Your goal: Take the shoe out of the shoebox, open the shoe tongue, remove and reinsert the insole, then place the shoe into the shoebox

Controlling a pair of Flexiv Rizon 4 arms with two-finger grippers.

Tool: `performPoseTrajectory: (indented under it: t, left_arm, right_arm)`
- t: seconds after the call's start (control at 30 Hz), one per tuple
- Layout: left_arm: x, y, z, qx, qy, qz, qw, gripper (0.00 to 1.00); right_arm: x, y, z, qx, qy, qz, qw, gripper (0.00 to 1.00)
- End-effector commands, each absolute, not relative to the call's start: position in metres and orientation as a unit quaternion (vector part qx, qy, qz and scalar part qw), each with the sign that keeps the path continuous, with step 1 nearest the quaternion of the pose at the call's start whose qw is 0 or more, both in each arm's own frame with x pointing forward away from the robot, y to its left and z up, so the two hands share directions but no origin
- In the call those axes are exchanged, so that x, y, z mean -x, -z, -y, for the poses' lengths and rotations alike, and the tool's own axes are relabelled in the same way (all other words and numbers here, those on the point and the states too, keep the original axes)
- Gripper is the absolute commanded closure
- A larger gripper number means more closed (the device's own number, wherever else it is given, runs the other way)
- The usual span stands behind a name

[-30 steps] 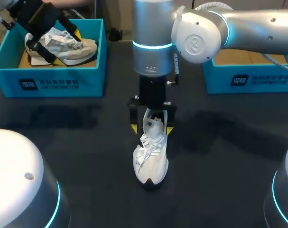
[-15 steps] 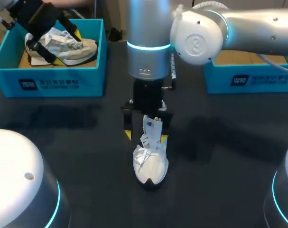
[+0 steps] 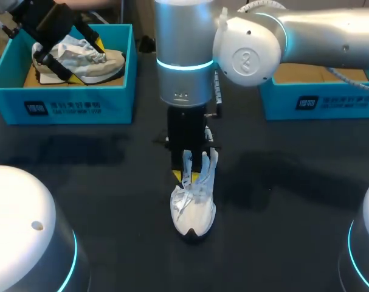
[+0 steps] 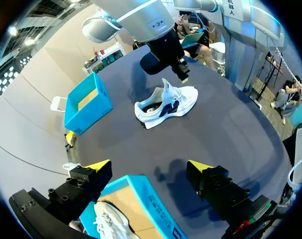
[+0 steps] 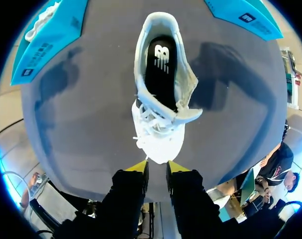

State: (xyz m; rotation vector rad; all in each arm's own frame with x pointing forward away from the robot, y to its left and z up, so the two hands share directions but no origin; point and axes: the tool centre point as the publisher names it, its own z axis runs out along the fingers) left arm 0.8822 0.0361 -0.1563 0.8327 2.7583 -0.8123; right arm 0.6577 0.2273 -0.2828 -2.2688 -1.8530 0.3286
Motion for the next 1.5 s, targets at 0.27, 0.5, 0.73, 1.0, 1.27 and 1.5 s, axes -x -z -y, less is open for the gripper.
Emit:
performPoseTrajectory:
  t: [0.27,0.5,0.73,1.0,1.27,1.5]
  left_arm:
    - [-0.884,0.156,-0.036,-0.278,0.269,-0.919,0.072,0.00]
    - [-0.884,0.156,-0.036,-0.278,0.269,-0.919,0.072,0.00]
    - [-0.884,0.156,-0.036,-0.278,0.269,-0.919,0.072,0.00]
    - [-0.884,0.156,-0.036,-0.278,0.269,-0.919,0.072,0.00]
    - [-0.884,0.156,-0.036,-0.278,0.269,-0.919,0.072,0.00]
    - [-0.884,0.156,-0.036,-0.278,0.269,-0.919,0.072,0.00]
  right_arm:
    - [-0.682,0.302,-0.210,0.749,-0.106,0.646,0.100,0.75]
    - [-0.699,0.311,-0.199,0.732,-0.108,0.666,0.096,0.75]
    - [-0.714,0.316,-0.195,0.710,-0.104,0.690,0.092,0.73]
    - [-0.720,0.312,-0.190,0.701,-0.112,0.699,0.084,0.73]
    - [-0.734,0.305,-0.182,0.698,-0.110,0.704,0.063,0.72]
    - [-0.750,0.318,-0.177,0.691,-0.105,0.713,0.053,0.77]
